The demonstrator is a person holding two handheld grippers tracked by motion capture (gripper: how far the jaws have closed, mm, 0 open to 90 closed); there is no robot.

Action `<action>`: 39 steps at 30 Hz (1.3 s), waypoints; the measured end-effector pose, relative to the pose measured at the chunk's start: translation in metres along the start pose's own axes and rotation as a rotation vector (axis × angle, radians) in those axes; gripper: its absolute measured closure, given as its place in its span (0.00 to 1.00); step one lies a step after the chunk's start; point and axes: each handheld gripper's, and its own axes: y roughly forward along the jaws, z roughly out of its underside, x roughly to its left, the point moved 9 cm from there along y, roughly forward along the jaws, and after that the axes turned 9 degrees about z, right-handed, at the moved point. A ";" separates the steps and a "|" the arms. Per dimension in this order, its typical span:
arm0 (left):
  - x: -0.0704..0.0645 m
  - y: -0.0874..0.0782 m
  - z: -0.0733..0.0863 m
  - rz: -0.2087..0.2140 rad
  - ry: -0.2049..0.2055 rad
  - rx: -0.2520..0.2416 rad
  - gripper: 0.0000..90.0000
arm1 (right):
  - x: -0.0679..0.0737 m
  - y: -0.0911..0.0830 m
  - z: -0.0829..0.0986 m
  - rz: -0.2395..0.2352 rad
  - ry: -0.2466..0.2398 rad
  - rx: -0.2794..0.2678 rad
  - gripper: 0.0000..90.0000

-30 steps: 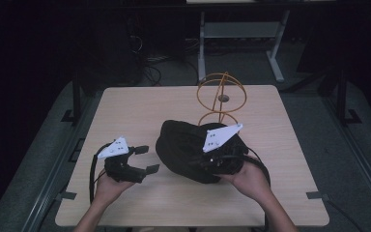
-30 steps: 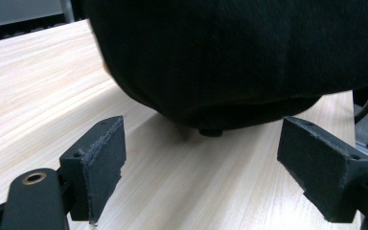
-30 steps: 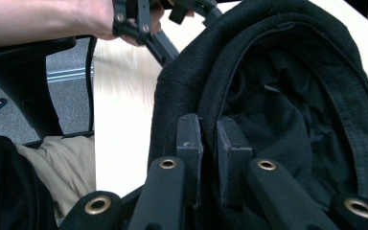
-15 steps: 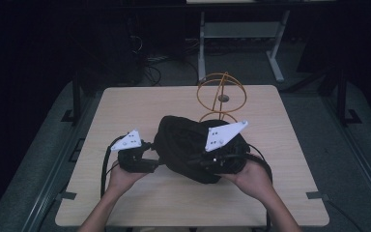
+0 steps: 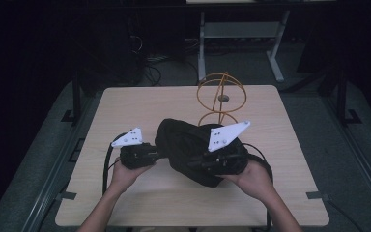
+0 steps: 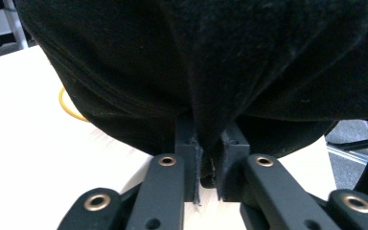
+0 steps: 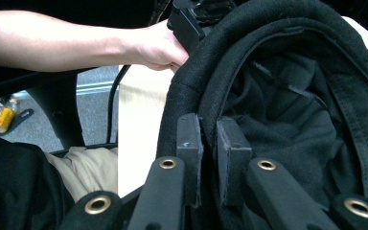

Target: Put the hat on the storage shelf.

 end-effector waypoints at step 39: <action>-0.016 -0.046 -0.101 -0.073 0.108 -0.005 0.97 | -0.020 -0.011 0.009 -0.015 0.126 -0.088 0.59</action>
